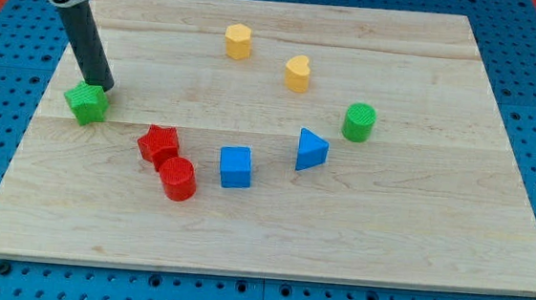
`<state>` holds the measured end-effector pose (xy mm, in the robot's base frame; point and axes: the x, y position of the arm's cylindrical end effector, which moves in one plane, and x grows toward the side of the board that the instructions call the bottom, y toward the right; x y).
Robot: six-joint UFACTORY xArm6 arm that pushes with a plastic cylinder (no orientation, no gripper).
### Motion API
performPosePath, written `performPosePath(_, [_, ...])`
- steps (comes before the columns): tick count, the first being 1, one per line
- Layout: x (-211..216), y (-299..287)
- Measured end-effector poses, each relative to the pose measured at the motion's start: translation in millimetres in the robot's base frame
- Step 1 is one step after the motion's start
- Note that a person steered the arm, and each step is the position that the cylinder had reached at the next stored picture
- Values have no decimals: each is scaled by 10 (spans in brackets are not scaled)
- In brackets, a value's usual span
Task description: Push the yellow blocks downwards slightly
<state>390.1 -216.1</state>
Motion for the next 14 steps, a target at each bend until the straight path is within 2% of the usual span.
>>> performPosePath(1, [-146,128])
performPosePath(3, [-175,177])
performPosePath(4, [-475,422])
performPosePath(6, [-1447,580])
performPosePath(7, [-1440,1280])
performPosePath(9, [-1106,1873])
performPosePath(10, [-945,1986])
performPosePath(11, [-1059,1478])
performPosePath(12, [-1077,1841])
performPosePath(14, [-798,2407])
